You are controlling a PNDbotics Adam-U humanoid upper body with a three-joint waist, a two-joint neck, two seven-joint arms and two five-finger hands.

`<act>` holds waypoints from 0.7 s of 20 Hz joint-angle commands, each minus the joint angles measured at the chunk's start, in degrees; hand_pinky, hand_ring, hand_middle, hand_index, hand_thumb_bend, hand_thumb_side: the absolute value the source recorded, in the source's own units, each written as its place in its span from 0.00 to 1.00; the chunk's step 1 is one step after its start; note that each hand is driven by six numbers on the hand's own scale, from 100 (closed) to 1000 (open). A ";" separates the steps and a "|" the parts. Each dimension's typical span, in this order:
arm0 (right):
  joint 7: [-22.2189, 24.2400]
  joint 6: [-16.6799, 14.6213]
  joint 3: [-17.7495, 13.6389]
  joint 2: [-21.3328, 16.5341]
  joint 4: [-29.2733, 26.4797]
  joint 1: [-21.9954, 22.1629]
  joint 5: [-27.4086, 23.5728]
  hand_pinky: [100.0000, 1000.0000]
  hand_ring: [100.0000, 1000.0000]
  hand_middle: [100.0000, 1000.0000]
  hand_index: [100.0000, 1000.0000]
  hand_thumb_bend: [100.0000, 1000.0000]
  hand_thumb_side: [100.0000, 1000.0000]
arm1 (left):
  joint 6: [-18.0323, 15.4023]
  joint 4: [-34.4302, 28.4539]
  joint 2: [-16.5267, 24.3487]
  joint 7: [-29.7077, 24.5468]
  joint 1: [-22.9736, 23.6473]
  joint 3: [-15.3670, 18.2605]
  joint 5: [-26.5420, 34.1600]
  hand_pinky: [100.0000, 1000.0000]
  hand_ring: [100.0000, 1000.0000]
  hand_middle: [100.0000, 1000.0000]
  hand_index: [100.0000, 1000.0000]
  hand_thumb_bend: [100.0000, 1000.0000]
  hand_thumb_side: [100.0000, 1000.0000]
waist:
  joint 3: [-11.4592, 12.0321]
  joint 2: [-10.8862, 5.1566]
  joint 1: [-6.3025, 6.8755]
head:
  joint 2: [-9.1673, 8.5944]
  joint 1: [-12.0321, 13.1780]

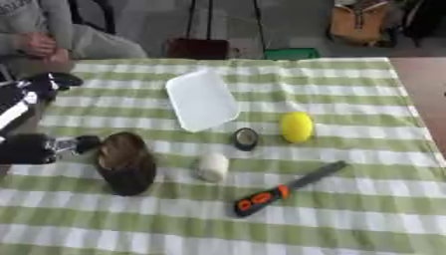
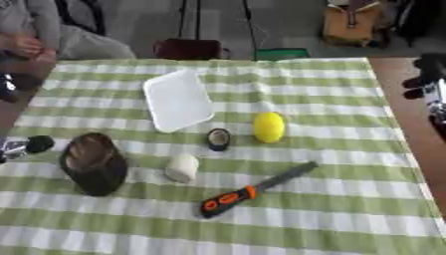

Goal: Pick up objects on the table and place them in the box.

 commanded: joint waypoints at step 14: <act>0.57 -0.01 0.44 -1.13 -1.31 -0.71 0.09 0.54 0.57 0.66 0.73 0.14 0.55 | 0.08 12.89 -8.65 1.18 -9.43 -6.97 -16.61 0.80 0.88 0.87 0.93 0.90 0.70 | -1.22 -0.46 -0.80 | 0.72 0.42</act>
